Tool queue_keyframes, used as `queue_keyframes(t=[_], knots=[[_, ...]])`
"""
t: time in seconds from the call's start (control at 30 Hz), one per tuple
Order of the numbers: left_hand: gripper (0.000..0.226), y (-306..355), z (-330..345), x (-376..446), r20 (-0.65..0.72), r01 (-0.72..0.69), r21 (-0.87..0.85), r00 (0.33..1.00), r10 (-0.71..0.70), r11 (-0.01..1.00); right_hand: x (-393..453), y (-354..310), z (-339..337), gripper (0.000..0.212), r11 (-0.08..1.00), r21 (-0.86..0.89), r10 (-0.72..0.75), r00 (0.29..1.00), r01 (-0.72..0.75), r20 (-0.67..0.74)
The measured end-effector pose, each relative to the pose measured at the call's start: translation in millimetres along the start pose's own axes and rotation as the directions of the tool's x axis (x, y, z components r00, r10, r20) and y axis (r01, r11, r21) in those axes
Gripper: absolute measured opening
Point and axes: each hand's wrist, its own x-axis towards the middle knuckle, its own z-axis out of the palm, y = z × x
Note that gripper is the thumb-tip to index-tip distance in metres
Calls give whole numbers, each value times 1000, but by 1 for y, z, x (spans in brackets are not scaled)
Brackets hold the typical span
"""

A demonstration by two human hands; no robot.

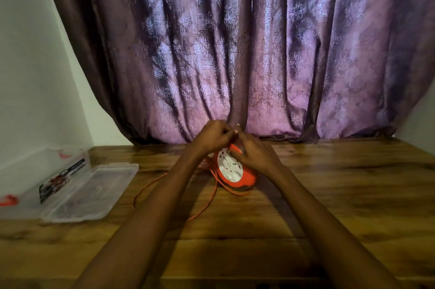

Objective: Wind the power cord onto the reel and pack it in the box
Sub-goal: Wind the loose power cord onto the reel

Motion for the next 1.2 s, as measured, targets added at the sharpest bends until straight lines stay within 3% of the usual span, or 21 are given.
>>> queue_keyframes(t=[0.07, 0.13, 0.23, 0.27, 0.33, 0.4, 0.43, 0.63, 0.77, 0.9, 1.03, 1.2], knots=[[20, 4, 0, -9, -3, -105, 15, 994, 105, 994, 2, 0, 1, 61, 994, 110, 0, 999, 5, -43], [22, 1, 4, -22, -89, -99, -30, 991, 96, 995, 1, 1, 1, 48, 985, 173, -11, 995, 28, -103], [21, -15, 6, -30, -360, 14, -248, 927, -105, 969, -1, 2, -1, 47, 963, 269, 7, 989, 33, -146], [20, -22, 3, -29, -359, 62, -339, 913, -191, 939, -2, 3, -2, 47, 952, 303, 15, 987, 34, -157], [34, -34, -2, -27, -135, 175, -436, 957, -256, 883, -5, 5, -5, 47, 935, 351, 7, 982, 60, -189], [46, -44, -1, -29, 114, 231, -471, 973, -201, 851, -7, 7, -6, 46, 917, 388, -6, 974, 96, -227], [47, -46, 0, -30, 167, 235, -488, 970, -174, 841, -7, 7, -5, 46, 907, 408, -2, 971, 103, -241], [33, -49, -1, -33, 115, 208, -545, 978, -173, 812, -12, 12, -4, 46, 917, 397, 84, 964, 24, -251], [33, -64, -2, -39, 55, 259, -608, 957, -286, 750, -16, 23, -3, 45, 950, 313, 79, 965, 4, -250], [23, -77, -6, -47, 17, 313, -731, 897, -442, 607, -22, 32, -3, 40, 981, 192, 31, 970, 16, -241], [10, -85, -12, -46, -100, 282, -803, 804, -586, 525, -26, 39, 4, 38, 986, 164, 42, 992, -23, -118], [28, -87, -14, -41, -111, 199, -926, 671, -733, 322, -23, 46, 9, 35, 999, 41, 19, 974, -29, 225]])
